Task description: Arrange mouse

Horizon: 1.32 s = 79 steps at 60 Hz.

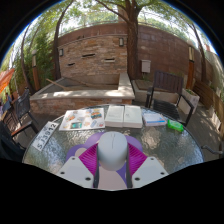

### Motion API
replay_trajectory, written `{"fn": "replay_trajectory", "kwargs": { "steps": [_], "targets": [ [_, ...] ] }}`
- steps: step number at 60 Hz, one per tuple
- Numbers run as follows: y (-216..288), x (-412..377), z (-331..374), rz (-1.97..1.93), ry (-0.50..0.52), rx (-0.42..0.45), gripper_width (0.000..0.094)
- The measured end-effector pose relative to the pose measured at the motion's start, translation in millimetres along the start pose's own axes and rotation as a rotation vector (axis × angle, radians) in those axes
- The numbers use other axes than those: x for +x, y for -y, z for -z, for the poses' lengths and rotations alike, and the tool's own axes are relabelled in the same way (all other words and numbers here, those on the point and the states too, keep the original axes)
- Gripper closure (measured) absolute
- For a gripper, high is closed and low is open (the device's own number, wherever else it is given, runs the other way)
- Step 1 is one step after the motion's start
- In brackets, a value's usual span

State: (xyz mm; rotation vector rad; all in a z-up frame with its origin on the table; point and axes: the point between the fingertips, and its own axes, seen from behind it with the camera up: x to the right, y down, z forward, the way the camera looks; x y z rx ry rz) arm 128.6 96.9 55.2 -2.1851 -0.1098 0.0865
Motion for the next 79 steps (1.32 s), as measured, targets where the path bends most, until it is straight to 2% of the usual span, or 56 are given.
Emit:
{"fn": "replay_trajectory", "kwargs": {
  "steps": [9, 15, 18, 22, 25, 30, 41, 56, 67, 79],
  "targets": [
    [-44.0, -8.5, -31.2, 0.023, 0.014, -0.097, 0.0464],
    [-53.5, -5.6, -34.8, 0.033, 0.0, -0.12, 0.0401],
    [-54.2, -5.4, -32.5, 0.037, 0.0, -0.131, 0.0292],
    [-53.4, -7.8, -23.9, 0.042, 0.004, -0.135, 0.0069],
    [-46.0, -7.5, -12.0, 0.043, -0.006, -0.12, 0.0113],
    [-26.7, -9.0, 21.8, 0.039, -0.029, -0.094, 0.0078],
    [-6.9, -19.1, 121.9, -0.015, -0.076, -0.082, 0.009],
    [-21.9, -42.3, 227.6, 0.008, -0.105, -0.114, 0.0084],
    [-30.4, -48.8, 263.9, 0.019, -0.119, -0.11, 0.0086],
    [-36.8, -51.3, 271.0, 0.01, -0.116, -0.126, 0.0082]
  ]
}}
